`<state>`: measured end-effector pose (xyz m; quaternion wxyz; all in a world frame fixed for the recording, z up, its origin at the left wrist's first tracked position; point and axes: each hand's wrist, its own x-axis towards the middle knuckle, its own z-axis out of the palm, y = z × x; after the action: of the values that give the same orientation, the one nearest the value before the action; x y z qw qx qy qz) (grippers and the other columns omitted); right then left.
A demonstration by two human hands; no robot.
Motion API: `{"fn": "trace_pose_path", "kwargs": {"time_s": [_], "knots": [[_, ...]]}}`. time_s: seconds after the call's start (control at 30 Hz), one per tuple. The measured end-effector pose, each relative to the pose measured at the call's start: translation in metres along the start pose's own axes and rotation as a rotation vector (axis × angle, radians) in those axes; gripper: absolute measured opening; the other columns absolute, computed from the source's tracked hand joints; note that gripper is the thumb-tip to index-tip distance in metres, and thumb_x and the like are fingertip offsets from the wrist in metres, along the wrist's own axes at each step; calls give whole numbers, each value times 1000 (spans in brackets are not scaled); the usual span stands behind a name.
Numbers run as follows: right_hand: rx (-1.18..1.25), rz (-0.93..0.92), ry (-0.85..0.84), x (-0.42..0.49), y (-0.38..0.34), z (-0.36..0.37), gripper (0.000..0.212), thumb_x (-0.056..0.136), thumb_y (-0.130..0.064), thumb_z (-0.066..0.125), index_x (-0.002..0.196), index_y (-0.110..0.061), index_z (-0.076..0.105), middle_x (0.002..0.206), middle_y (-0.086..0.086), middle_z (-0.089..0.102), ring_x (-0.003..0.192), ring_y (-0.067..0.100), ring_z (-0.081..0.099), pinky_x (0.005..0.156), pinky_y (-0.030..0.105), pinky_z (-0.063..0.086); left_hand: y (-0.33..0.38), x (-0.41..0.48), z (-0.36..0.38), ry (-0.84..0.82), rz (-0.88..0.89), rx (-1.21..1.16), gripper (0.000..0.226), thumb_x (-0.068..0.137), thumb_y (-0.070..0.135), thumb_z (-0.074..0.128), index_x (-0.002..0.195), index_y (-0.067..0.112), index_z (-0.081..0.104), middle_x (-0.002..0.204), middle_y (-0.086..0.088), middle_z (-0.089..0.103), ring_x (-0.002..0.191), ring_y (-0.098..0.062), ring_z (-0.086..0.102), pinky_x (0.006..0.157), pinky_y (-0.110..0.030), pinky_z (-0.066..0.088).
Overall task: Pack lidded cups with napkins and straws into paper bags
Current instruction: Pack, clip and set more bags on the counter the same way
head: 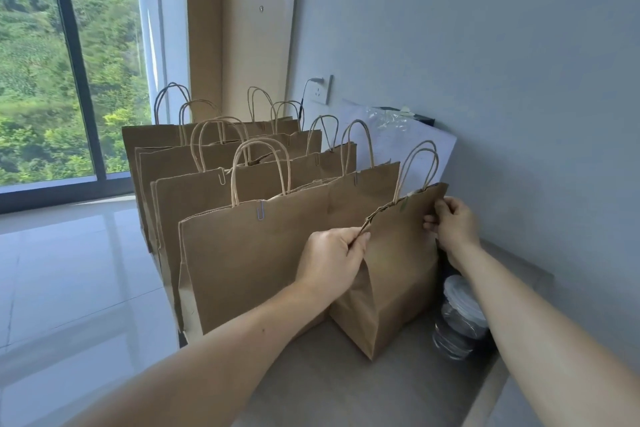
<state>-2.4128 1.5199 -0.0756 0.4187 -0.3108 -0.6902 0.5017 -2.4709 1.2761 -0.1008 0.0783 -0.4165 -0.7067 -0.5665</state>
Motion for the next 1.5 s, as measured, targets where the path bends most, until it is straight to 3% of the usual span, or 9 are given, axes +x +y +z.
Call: {"fn": "trace_pose_path", "kwargs": {"time_s": [0.13,0.27,0.37,0.47,0.57,0.77,0.87,1.1,1.5], "knots": [[-15,2,2,-1,2,-3,20,103,-20,45,90,-22,60,73,1,64,61,17,64,80,51,56,-6,-1,1,8,12,-2,30,96,23,60,70,10,65,45,14,38,45,-4,35,49,-14,25],[-48,13,-16,-14,0,-9,36,100,-28,53,130,-8,53,109,3,63,77,18,68,84,50,57,1,-3,2,-27,2,64,25,96,23,59,77,11,68,50,19,47,50,-1,44,53,-18,30],[-170,11,-25,-35,-7,-22,55,96,-42,57,140,-12,46,129,2,56,108,25,63,95,52,52,13,-3,2,6,49,221,17,95,29,57,103,20,69,85,16,58,73,-7,56,65,-26,42],[-235,-27,-18,-60,-13,-39,54,96,-46,55,140,-16,47,133,1,56,108,20,61,88,46,56,20,-2,1,133,208,375,55,89,28,64,141,16,49,127,-4,52,105,-22,52,79,-36,47],[-330,-84,12,-88,-19,-57,46,96,-46,55,133,-19,53,127,-4,58,112,19,59,96,47,51,31,4,4,214,453,555,65,81,21,69,142,12,49,143,-14,47,131,-33,39,106,-51,34],[-535,-124,-69,-139,-28,-104,45,97,-37,58,134,-12,55,135,6,57,120,18,55,104,35,42,69,-13,31,-85,550,709,36,83,30,61,114,12,67,153,-11,40,148,-34,21,116,-53,18],[-690,-146,-58,-168,-32,-144,47,97,-36,58,136,-11,53,138,7,54,125,22,52,99,24,35,99,-28,53,-301,449,710,45,92,43,46,128,18,59,158,-6,28,149,-27,9,115,-45,15],[-861,-3,20,-265,-22,-280,50,97,-37,58,137,-9,52,142,12,51,132,25,46,107,29,31,178,-105,122,-557,390,639,55,93,50,44,140,21,46,158,-3,26,147,-24,8,113,-44,17],[-882,306,132,-435,24,-495,52,95,-49,53,136,-17,52,143,2,47,130,20,46,105,33,37,307,-284,249,-915,531,567,65,96,55,38,152,23,30,162,-5,18,150,-26,6,118,-48,14]]}}
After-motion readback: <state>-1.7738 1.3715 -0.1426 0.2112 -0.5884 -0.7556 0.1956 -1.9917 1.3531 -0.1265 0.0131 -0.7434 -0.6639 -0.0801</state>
